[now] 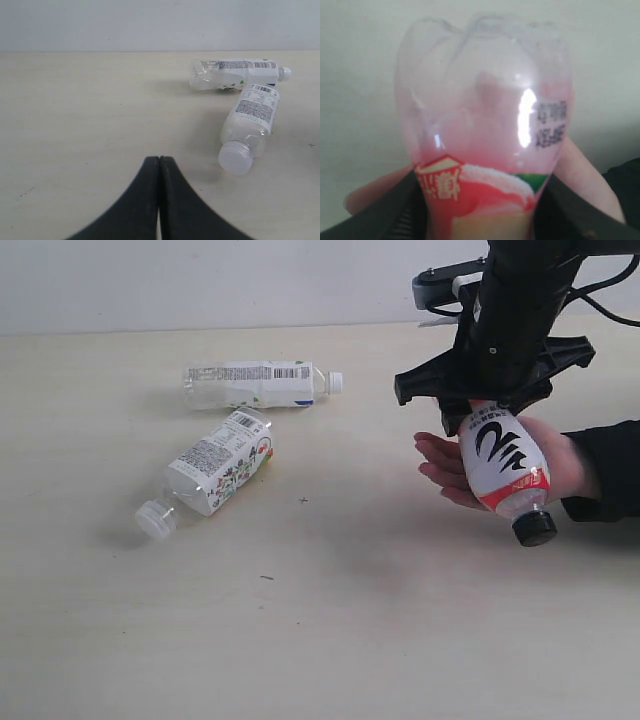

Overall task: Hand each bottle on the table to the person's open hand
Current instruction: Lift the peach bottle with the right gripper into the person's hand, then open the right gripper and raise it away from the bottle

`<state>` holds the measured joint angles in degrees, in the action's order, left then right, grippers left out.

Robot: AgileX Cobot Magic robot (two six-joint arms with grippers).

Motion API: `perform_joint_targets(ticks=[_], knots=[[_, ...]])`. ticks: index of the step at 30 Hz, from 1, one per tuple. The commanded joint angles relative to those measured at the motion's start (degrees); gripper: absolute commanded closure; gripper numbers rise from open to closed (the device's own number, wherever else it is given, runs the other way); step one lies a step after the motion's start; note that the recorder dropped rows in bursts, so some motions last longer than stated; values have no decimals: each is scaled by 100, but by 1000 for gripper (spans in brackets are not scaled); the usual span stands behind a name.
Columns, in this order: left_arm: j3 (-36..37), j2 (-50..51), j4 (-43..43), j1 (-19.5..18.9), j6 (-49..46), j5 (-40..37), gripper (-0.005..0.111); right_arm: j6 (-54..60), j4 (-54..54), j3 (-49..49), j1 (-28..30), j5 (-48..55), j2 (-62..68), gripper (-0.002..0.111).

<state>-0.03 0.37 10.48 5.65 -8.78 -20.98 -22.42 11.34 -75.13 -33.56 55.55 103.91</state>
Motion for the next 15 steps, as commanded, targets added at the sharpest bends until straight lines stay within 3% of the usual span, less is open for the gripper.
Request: perform_joint_targets(ticks=[1,12,15], knots=[[3,-37,61,27,19,32,107,-26,6,16,25,32,-21,89],[3,-37,61,27,19,32,107,-26,-49,16,25,36,-21,39],[3,-37,61,27,19,32,107,-26,-49,16,25,36,-21,30]])
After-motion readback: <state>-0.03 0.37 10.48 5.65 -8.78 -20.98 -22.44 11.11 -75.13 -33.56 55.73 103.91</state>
